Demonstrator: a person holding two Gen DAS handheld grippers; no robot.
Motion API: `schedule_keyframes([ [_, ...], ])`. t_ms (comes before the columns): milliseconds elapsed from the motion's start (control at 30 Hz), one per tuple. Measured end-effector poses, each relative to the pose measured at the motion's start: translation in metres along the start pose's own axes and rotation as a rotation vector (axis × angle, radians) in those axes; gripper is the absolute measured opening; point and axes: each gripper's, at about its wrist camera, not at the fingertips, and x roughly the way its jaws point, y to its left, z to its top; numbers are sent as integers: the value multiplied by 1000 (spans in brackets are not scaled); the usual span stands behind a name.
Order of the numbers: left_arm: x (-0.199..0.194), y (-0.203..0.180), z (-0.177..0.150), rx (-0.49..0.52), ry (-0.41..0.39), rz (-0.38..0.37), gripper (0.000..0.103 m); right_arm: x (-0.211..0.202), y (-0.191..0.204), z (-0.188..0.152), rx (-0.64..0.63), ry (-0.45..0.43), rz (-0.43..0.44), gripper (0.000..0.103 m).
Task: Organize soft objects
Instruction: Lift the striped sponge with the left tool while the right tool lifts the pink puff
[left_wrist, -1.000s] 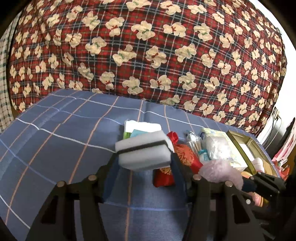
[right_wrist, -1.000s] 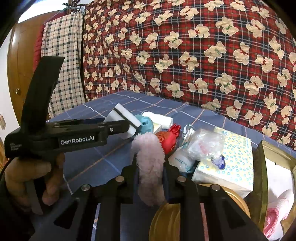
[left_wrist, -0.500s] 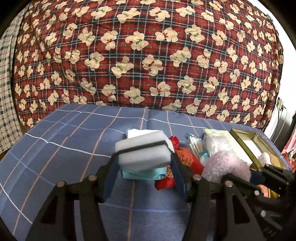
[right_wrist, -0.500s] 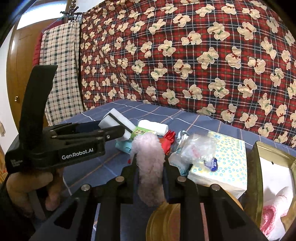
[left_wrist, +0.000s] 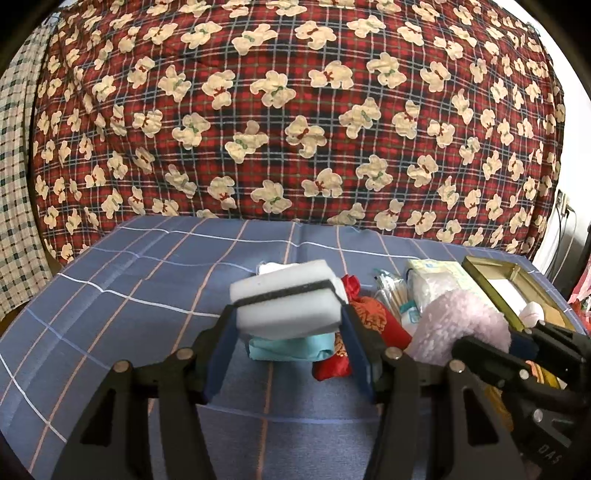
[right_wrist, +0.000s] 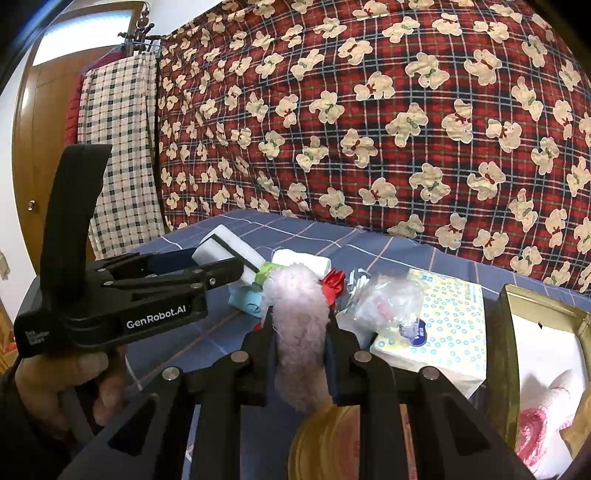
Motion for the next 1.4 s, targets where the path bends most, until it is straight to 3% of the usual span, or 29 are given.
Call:
schedule_keyframes([
  [1400, -25, -11, -3, 56, -143, 80, 55, -21, 9, 0, -69, -134, -35, 24],
])
